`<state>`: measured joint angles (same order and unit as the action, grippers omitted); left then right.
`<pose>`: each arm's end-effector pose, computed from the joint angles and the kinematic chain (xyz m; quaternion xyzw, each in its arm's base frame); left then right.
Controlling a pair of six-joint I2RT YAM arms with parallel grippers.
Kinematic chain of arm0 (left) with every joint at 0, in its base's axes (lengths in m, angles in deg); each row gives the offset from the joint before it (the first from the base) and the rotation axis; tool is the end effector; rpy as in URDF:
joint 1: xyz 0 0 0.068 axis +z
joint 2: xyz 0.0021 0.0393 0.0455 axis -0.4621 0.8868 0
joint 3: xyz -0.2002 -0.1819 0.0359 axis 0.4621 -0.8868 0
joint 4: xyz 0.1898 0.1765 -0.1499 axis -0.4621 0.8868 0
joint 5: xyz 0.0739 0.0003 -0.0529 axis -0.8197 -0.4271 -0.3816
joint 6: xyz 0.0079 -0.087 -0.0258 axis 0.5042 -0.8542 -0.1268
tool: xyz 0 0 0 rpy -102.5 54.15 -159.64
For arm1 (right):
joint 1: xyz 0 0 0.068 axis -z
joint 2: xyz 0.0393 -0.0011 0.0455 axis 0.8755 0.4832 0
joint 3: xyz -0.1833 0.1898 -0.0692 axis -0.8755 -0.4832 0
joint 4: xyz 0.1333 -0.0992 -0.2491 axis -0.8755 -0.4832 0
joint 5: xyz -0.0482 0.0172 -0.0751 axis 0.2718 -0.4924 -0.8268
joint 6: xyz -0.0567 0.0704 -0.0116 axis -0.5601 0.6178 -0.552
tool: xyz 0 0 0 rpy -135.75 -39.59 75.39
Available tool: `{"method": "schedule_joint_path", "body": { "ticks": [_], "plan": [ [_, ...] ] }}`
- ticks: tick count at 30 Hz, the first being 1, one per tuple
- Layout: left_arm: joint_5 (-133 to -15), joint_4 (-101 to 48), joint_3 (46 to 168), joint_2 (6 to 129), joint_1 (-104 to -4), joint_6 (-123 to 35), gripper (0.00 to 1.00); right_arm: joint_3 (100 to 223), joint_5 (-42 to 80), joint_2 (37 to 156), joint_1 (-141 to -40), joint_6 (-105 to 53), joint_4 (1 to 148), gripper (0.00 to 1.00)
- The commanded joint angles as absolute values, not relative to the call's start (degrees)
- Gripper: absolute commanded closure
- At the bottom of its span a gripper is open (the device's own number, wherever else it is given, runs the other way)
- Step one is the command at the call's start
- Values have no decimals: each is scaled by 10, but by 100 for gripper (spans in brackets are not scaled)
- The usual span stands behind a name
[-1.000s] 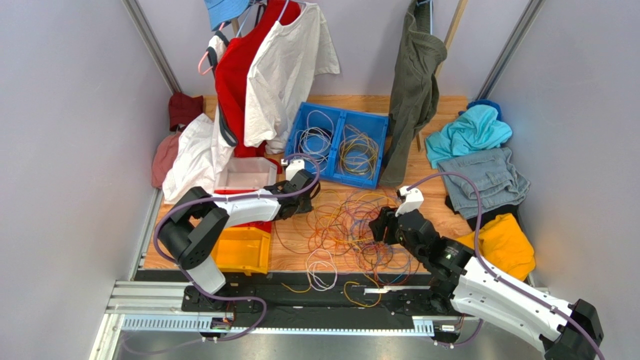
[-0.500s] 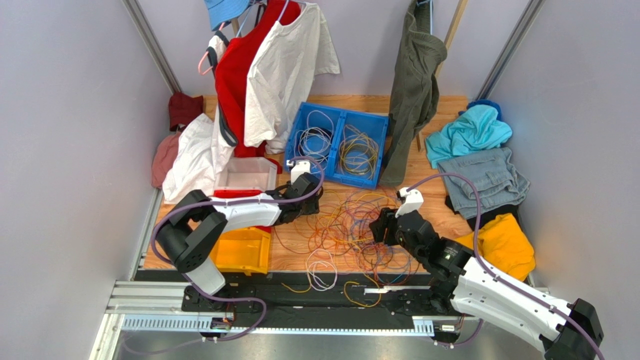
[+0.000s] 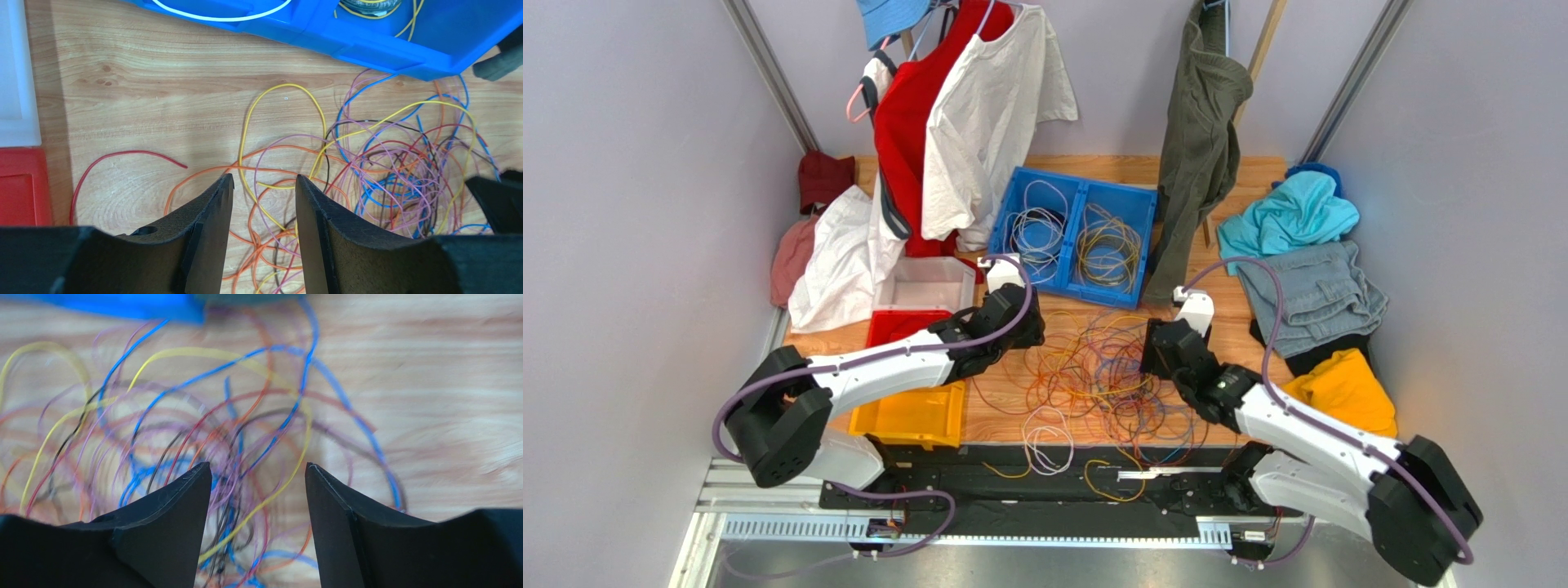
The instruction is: Untangle the cables
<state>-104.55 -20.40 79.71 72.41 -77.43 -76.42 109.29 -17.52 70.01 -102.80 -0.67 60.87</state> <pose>0.2536 -0.2528 0.1610 -0.0384 0.8915 -0.1844 0.4121 0.2086 0.1335 0.1281 0.0175 0.9020 0.0367 0.4299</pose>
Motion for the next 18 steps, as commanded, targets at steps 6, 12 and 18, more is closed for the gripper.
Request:
{"method": "schedule_joint_path", "body": {
  "ticks": [6,12,18],
  "plan": [
    [-1053,-199,757,652,-779,-787,50,1200,-221,876,-956,-40,708,40],
    [-1054,-202,732,623,-779,-790,50,1224,-227,951,-945,-45,722,44],
    [-1058,-201,721,606,-780,-792,50,1233,-231,976,-941,-40,723,62]
  ]
}}
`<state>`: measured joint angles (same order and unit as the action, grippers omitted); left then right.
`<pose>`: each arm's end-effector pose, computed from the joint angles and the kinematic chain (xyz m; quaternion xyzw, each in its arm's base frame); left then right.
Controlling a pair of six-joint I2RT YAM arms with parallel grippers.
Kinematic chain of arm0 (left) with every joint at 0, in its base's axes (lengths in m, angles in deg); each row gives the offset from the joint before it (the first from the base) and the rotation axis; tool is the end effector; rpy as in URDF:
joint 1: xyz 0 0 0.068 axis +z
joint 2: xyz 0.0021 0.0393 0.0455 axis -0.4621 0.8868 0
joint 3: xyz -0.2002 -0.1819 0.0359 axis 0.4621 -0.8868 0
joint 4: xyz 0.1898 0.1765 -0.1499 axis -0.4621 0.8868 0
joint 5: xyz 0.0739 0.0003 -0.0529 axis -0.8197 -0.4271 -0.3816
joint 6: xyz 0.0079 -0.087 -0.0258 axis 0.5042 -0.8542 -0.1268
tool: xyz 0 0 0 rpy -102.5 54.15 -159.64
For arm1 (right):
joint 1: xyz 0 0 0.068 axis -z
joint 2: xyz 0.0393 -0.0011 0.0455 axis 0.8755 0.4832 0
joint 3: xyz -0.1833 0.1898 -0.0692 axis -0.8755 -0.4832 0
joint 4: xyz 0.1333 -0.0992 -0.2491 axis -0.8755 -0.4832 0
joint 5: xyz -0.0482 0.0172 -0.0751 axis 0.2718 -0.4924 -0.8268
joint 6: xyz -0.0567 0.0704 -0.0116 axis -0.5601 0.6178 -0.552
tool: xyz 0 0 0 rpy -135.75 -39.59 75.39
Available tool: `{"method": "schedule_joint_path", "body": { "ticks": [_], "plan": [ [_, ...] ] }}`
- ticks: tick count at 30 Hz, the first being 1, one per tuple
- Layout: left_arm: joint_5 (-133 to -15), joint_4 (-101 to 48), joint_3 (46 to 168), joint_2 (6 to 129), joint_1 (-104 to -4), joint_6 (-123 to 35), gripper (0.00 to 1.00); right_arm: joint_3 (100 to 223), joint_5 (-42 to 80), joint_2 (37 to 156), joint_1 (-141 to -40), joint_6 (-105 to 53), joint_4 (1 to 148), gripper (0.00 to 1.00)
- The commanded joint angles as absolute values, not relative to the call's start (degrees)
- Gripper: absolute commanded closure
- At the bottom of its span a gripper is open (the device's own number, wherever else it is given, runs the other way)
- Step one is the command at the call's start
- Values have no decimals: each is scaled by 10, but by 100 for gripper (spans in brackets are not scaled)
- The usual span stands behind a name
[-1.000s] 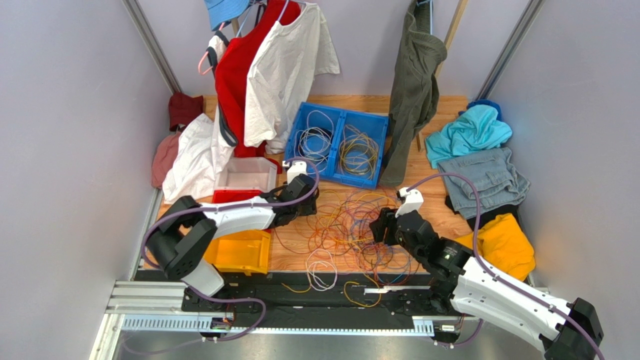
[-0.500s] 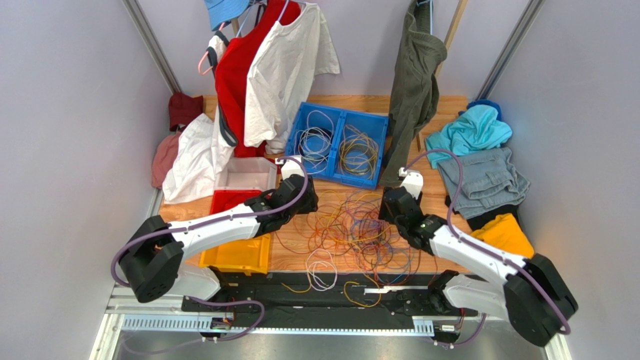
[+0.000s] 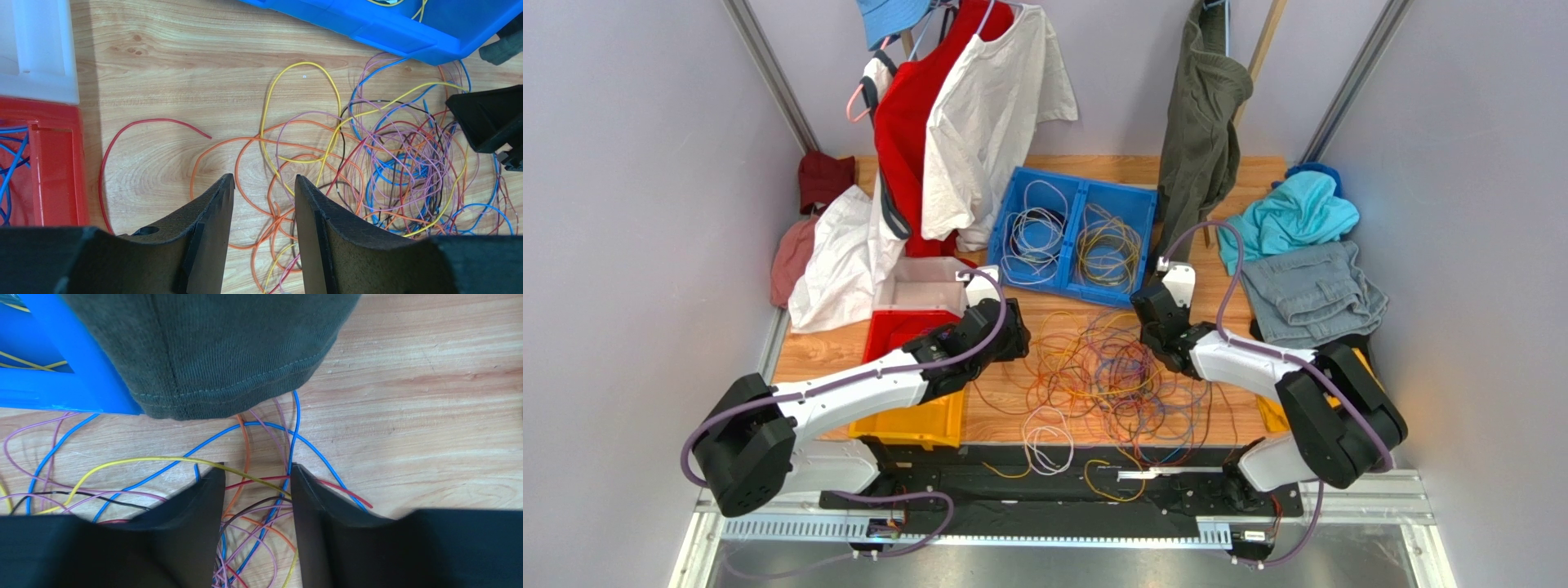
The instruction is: Untangle the cables
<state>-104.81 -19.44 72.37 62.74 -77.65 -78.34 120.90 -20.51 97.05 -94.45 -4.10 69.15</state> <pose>0.2295 -0.2257 0.1636 -0.0549 0.8855 -0.1991 0.4163 0.2812 0.1339 0.0939 0.0492 0.9148 -0.0629 0.3960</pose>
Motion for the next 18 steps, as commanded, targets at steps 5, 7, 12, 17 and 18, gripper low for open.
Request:
{"method": "schedule_joint_path", "body": {
  "ticks": [5,7,12,17,18],
  "plan": [
    [-1065,-197,715,592,-779,-797,50,1231,-237,937,-942,-42,712,100],
    [-1070,-195,710,578,-779,-800,51,1223,-235,884,-954,-43,704,100],
    [-1082,-187,698,527,-779,-807,51,1218,-173,691,-1003,-50,666,100],
    [-1074,-206,689,462,-778,-779,51,1331,-51,552,-1032,-71,588,100],
    [-1069,-227,682,434,-778,-773,51,1387,-35,556,-1034,-72,568,100]
  ]
}}
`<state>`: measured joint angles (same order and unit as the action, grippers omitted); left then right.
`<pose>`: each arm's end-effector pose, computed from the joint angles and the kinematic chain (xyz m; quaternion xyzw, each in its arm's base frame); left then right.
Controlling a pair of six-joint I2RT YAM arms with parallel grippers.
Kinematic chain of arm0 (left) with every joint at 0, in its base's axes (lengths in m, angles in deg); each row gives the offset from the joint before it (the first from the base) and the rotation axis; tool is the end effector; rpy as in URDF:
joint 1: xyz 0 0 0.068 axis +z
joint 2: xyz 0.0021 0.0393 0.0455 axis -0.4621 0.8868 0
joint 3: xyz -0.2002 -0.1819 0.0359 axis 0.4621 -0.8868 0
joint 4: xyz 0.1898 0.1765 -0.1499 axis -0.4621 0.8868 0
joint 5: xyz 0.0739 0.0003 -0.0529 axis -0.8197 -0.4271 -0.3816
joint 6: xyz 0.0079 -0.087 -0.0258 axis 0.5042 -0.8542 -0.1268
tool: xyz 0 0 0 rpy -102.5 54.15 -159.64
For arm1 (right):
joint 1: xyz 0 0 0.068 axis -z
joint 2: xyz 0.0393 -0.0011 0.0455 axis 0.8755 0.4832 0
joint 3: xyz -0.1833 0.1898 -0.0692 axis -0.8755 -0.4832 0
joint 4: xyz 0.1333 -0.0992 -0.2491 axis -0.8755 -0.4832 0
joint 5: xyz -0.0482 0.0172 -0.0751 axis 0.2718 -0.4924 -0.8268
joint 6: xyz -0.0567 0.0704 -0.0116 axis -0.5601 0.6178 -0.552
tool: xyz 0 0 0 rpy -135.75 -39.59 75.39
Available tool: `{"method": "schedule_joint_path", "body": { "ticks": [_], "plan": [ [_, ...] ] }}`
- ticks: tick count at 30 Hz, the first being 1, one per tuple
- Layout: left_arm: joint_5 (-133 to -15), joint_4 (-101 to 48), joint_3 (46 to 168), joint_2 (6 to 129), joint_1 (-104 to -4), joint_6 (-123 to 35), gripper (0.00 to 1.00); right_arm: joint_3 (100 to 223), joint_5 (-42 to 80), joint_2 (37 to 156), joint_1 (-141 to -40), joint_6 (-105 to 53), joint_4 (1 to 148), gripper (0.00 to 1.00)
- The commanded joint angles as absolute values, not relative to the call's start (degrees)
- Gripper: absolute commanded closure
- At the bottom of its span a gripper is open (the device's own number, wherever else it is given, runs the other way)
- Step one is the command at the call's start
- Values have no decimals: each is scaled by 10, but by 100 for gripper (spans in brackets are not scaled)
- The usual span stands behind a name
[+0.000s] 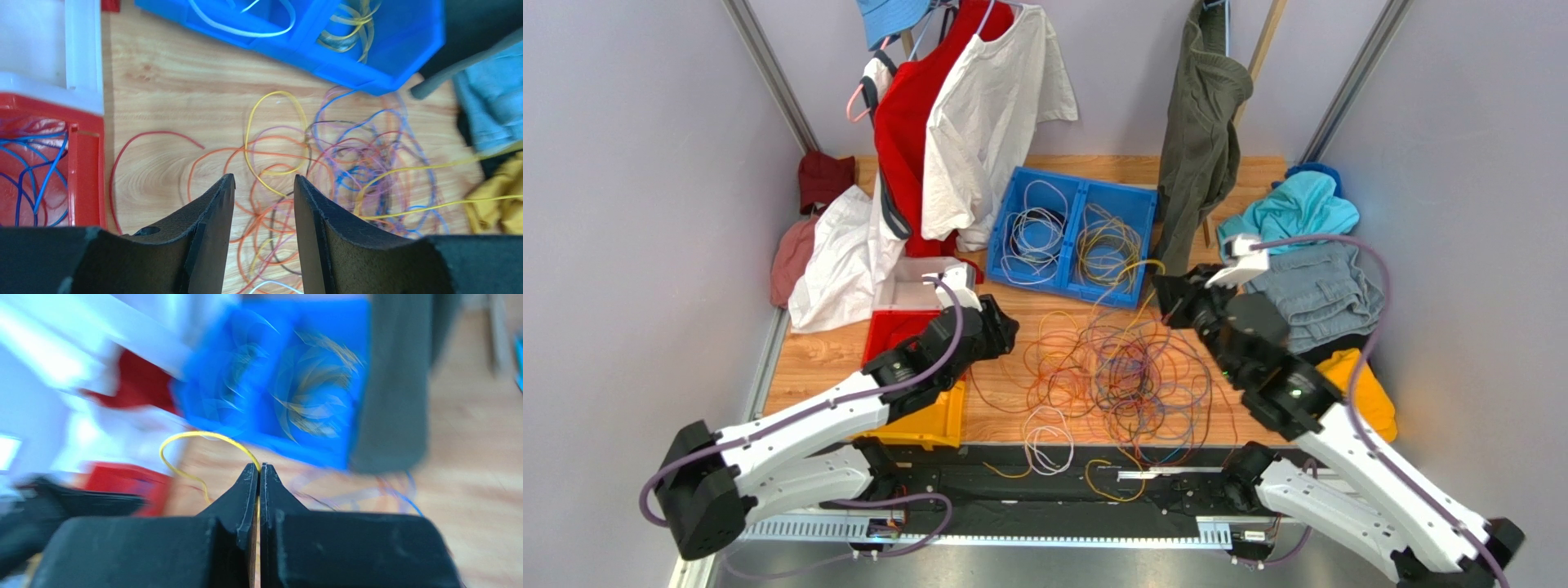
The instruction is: Untangle the cables
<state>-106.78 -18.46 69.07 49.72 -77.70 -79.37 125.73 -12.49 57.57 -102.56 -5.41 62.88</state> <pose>0.2133 -0.2027 0.2041 -0.0851 0.8475 -0.2463 0.4625 0.2137 0.1453 0.3013 0.0282 0.7847 0.2042 0.5846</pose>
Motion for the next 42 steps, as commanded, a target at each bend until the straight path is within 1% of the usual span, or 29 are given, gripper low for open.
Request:
{"method": "schedule_joint_path", "body": {
  "ticks": [1,4,5,6,7,9,10,14,15,18,21,23,26,31,33,34,38,42],
  "plan": [
    [-1052,-241,679,421,-778,-766,51,1419,4,560,-1034,-73,537,100],
    [-1002,-304,668,370,-778,-733,50,1507,66,577,-1040,-71,503,100],
    [-986,-319,665,361,-778,-715,43,1522,75,582,-1041,-70,497,100],
    [-965,-350,664,346,-778,-703,38,1540,82,592,-1042,-68,489,100],
    [-910,-367,663,342,-778,-692,34,1565,96,598,-1041,-69,477,100],
    [-829,-419,666,339,-778,-658,11,1586,102,612,-1042,-71,464,100],
    [-812,-430,668,341,-779,-655,1,1599,102,616,-1043,-71,462,100],
    [-758,-449,683,369,-778,-646,1,1625,133,630,-1043,-67,463,100],
    [-717,-478,680,376,-778,-643,1,1633,134,637,-1043,-66,457,100],
    [-654,-550,663,420,-779,-638,1,1653,136,646,-1043,-66,449,100],
    [-622,-605,653,484,-787,-634,1,1660,144,651,-1043,-62,445,100],
    [-621,-644,649,528,-808,-611,1,1665,146,654,-1043,-59,441,100],
    [-651,-706,631,574,-845,-565,1,1672,148,655,-1043,-58,434,100],
    [-692,-747,628,640,-851,-555,1,1682,154,654,-1043,-57,423,100],
    [-702,-755,636,672,-851,-552,3,1683,159,651,-1044,-54,422,100],
    [-706,-760,638,683,-851,-552,6,1684,161,651,-1043,-53,420,100],
    [-711,-805,648,725,-851,-563,10,1682,155,642,-1043,-57,412,100],
    [-717,-812,665,744,-851,-567,14,1674,153,637,-1043,-59,408,100]
  ]
}}
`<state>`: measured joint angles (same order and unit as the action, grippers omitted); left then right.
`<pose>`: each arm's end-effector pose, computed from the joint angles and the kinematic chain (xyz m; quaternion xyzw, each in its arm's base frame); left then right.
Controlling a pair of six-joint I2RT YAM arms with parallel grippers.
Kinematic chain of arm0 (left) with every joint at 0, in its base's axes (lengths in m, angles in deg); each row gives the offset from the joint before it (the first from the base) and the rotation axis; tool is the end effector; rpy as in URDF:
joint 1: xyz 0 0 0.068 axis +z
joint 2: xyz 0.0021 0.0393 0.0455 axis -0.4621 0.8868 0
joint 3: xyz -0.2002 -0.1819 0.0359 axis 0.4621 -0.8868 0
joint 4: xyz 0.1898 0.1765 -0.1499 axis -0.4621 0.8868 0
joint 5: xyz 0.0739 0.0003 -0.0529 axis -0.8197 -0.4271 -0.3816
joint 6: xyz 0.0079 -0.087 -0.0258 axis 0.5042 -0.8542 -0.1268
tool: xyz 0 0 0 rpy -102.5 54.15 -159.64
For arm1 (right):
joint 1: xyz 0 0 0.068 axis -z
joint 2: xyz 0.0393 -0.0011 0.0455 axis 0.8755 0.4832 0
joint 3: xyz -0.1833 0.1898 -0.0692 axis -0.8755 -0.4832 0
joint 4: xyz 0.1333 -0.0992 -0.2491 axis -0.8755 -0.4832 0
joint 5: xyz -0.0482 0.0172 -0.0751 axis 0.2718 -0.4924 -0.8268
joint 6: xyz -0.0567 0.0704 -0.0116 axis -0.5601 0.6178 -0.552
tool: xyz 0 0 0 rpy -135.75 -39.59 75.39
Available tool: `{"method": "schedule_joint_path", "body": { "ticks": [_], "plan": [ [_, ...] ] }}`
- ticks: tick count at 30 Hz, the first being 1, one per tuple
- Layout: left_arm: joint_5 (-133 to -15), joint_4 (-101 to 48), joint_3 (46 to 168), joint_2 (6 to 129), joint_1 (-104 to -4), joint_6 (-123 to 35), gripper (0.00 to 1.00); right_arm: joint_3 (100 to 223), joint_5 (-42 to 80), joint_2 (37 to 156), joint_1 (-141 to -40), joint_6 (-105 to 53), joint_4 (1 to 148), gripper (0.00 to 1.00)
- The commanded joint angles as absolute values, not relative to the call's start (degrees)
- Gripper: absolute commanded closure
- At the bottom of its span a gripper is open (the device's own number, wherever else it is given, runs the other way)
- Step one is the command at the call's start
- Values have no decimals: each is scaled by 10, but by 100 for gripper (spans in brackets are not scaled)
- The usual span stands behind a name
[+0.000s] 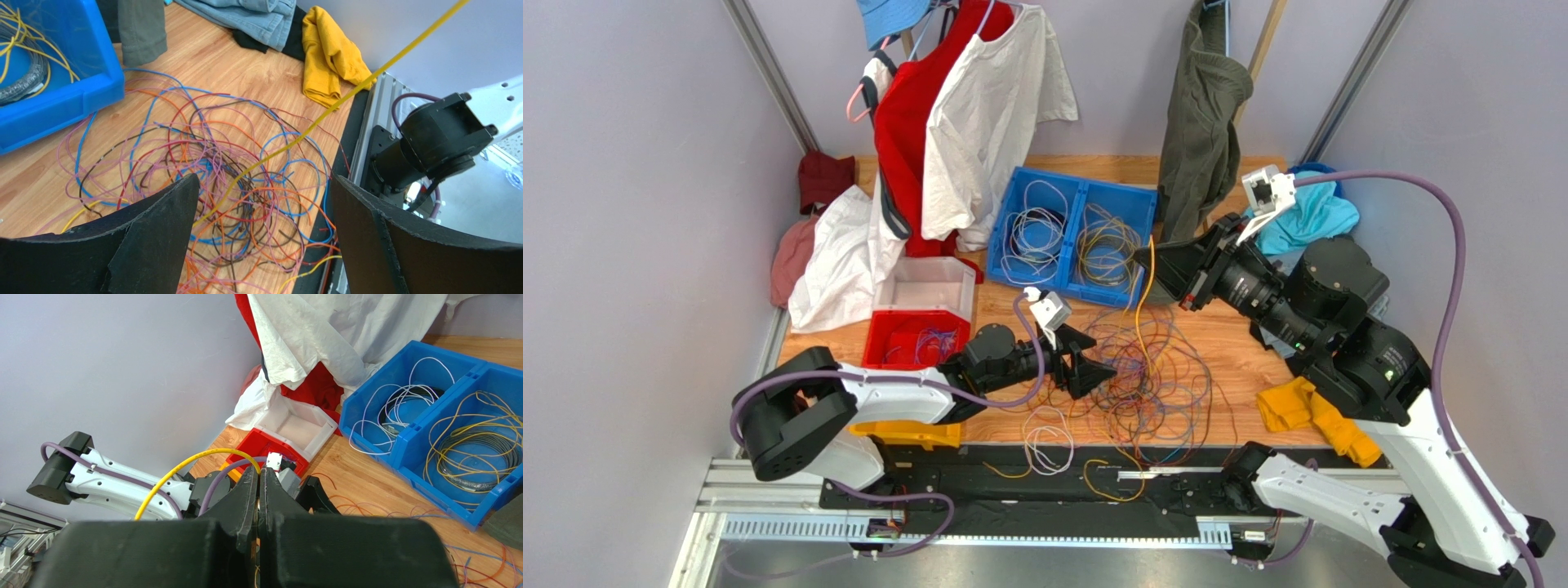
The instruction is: Untangle the cables
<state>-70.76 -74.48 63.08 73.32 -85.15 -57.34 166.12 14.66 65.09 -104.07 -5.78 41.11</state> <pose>0.1750 -0.3061 0.1735 0.2675 0.6759 -0.5056 0.4647 0.1579 0.1541 0.5017 -0.1229 0.7187 0.4106 0.5475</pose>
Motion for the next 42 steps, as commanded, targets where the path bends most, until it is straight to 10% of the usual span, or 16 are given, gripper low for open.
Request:
{"method": "schedule_joint_path", "body": {
  "ticks": [1,9,19,27,34,42],
  "plan": [
    [-720,-815,667,746,-850,-567,14,1673,154,636,-1043,-60,408,100],
    [-735,-811,693,766,-851,-562,32,1659,155,631,-1043,-59,412,100],
    [-739,-788,713,764,-851,-569,100,1639,145,612,-1043,-60,410,100],
    [-818,-510,789,600,-851,-537,100,1571,129,547,-1043,-57,414,100],
    [-899,-196,1034,519,-850,-496,100,1464,119,474,-1043,-27,412,39],
    [-948,14,1308,612,-848,-496,100,1384,84,401,-1044,1,385,35]
  ]
}}
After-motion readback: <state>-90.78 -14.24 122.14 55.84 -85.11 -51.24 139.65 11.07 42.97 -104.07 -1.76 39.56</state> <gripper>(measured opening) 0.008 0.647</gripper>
